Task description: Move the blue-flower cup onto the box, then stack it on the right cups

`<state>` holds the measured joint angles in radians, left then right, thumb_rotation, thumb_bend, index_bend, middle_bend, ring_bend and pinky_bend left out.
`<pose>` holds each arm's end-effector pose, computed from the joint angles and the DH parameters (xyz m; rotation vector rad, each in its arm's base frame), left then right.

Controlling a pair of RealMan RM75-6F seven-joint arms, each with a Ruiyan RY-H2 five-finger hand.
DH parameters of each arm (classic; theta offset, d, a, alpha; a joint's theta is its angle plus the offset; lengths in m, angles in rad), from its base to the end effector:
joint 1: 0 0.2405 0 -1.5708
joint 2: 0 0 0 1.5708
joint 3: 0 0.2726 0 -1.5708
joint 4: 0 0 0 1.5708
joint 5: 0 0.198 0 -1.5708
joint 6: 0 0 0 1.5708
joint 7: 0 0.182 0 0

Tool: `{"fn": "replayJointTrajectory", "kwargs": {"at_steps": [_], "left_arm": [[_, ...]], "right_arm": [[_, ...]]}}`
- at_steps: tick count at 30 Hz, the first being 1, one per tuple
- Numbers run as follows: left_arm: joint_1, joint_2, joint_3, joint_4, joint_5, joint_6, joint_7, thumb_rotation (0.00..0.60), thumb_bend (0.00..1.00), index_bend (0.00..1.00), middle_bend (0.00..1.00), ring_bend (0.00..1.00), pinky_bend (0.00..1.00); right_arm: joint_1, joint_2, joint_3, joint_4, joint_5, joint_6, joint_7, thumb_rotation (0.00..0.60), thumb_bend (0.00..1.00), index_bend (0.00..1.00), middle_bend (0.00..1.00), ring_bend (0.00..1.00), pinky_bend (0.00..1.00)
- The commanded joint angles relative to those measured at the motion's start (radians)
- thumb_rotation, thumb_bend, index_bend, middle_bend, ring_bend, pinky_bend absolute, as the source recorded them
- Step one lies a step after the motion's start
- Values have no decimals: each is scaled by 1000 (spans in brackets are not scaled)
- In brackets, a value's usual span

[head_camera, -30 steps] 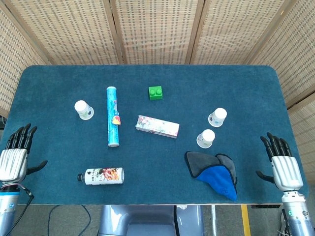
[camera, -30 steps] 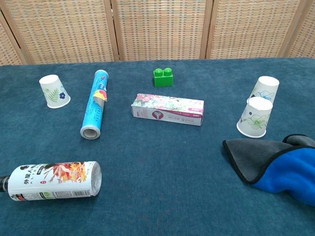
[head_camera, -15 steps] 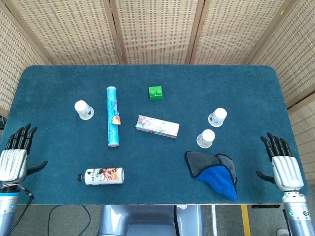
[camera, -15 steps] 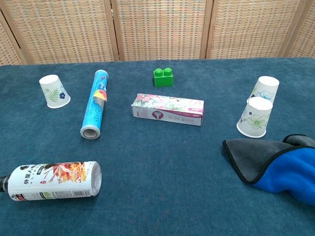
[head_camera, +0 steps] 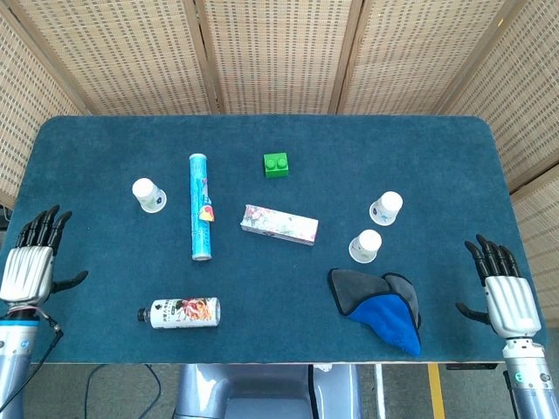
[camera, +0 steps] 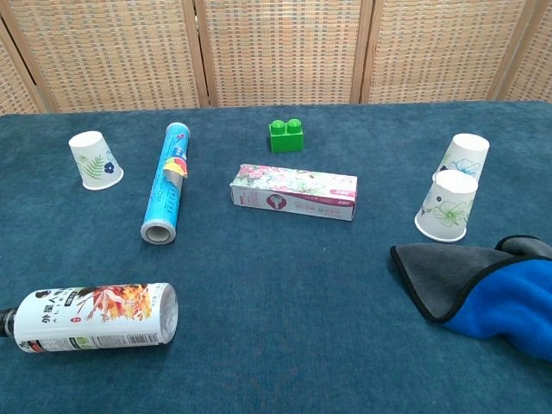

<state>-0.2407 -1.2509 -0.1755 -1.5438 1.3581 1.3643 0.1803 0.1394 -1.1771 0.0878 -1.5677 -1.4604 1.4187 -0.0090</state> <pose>-0.3024 0.2929 0.1500 -1.3801 -0.8089 -0.8815 -0.3200 -0.2447 0.1600 1.3927 -0.9162 0.9185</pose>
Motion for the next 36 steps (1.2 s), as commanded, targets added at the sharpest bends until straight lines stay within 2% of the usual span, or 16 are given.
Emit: {"fn": "replayJointTrajectory", "kwargs": {"at_steps": [1, 4, 10, 15, 18, 24, 28, 36], "left_arm": [[-105, 27, -76, 22, -104, -147, 36, 600, 32, 151, 0, 0, 91], [-175, 30, -115, 57, -180, -257, 32, 600, 82, 179, 0, 0, 91], [-305, 3, -162, 167, -320, -428, 79, 600, 83, 243, 0, 0, 91], [-375, -36, -170, 245, -400, -497, 120, 600, 84, 256, 0, 0, 91], [-437, -87, -159, 332, -457, -558, 167, 600, 84, 259, 0, 0, 91], [-517, -179, -136, 463, -546, -631, 225, 600, 91, 261, 0, 0, 91], [-549, -233, -130, 532, -569, -656, 216, 600, 95, 268, 0, 0, 91], [-594, -299, -125, 639, -547, -665, 186, 600, 97, 273, 0, 0, 91]], "right_arm": [[1, 1, 1, 2, 3, -3, 4, 600, 86, 91, 0, 0, 0], [3, 2, 3, 6, 11, -11, 11, 600, 85, 91, 0, 0, 0], [8, 4, 12, 17, 33, -28, 30, 600, 85, 91, 0, 0, 0], [11, 5, 16, 24, 45, -39, 42, 600, 84, 91, 0, 0, 0], [15, 5, 20, 30, 55, -51, 54, 600, 84, 91, 0, 0, 0], [20, 6, 25, 41, 72, -68, 71, 600, 85, 92, 0, 0, 0], [25, 5, 26, 47, 77, -80, 84, 600, 85, 93, 0, 0, 0], [33, 2, 30, 63, 96, -105, 95, 600, 84, 97, 0, 0, 0]]}}
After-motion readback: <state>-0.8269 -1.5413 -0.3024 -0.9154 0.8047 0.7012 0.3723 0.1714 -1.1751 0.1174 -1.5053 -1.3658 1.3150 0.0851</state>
